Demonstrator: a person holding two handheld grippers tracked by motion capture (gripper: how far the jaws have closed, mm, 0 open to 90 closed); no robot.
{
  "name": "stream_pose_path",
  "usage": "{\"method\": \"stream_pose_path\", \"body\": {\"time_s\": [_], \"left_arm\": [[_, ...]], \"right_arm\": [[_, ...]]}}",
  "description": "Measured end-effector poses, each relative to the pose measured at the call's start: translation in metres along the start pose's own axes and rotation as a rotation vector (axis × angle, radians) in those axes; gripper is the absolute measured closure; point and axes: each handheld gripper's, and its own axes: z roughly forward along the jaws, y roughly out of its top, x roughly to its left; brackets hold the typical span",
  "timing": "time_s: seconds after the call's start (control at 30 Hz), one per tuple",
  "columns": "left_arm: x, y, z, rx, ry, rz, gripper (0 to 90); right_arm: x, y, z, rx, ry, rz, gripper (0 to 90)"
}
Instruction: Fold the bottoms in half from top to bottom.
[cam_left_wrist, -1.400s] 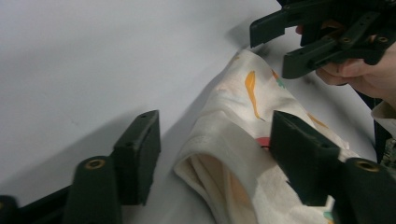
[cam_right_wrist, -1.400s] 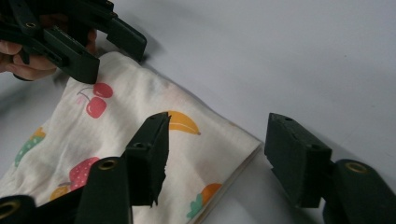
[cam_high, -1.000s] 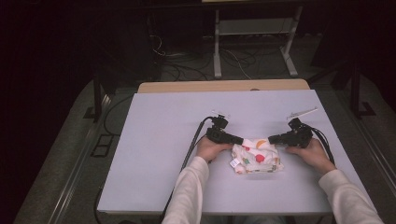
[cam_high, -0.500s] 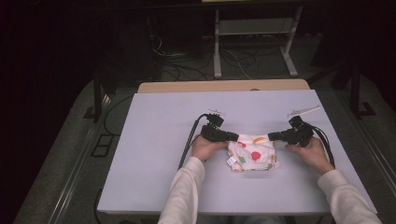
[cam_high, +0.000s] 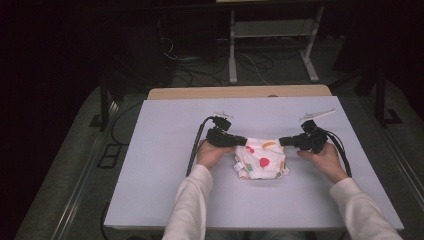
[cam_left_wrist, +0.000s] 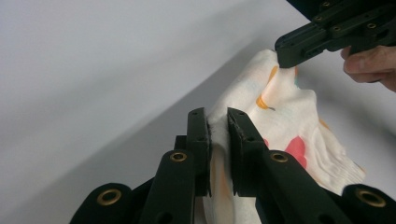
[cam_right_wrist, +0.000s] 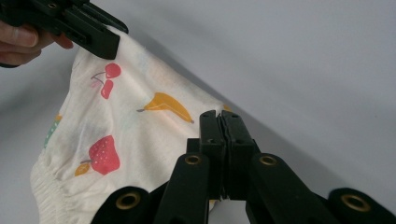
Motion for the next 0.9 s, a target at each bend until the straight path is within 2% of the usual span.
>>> {"method": "stream_pose_path", "body": {"time_s": [0.07,0.23,0.37,0.47,0.63,0.73,0.9], "left_arm": [[0.004,0.000,-0.001,-0.010,0.006,-0.014,79.4],[0.012,-0.001,-0.003,-0.008,0.017,-0.021,79.4],[0.018,-0.001,-0.002,0.005,0.043,-0.007,79.4],[0.024,0.001,-0.004,0.004,0.039,-0.007,79.4],[0.034,0.004,-0.006,-0.016,0.050,-0.010,79.5],[0.038,0.004,-0.004,-0.036,0.082,-0.011,79.5],[0.043,0.007,-0.003,-0.055,0.101,-0.017,79.5]], "right_arm": [[0.000,0.003,0.005,0.004,0.000,0.011,87.2],[0.000,0.010,0.013,0.004,-0.010,0.020,87.2],[0.002,0.014,0.019,0.001,-0.022,0.016,87.2],[0.004,0.017,0.023,0.003,-0.037,0.008,87.3],[0.005,0.023,0.028,-0.015,-0.048,0.007,87.3],[0.004,0.028,0.032,-0.035,-0.055,0.014,87.3],[0.000,0.032,0.039,-0.051,-0.067,0.031,87.2]]}}
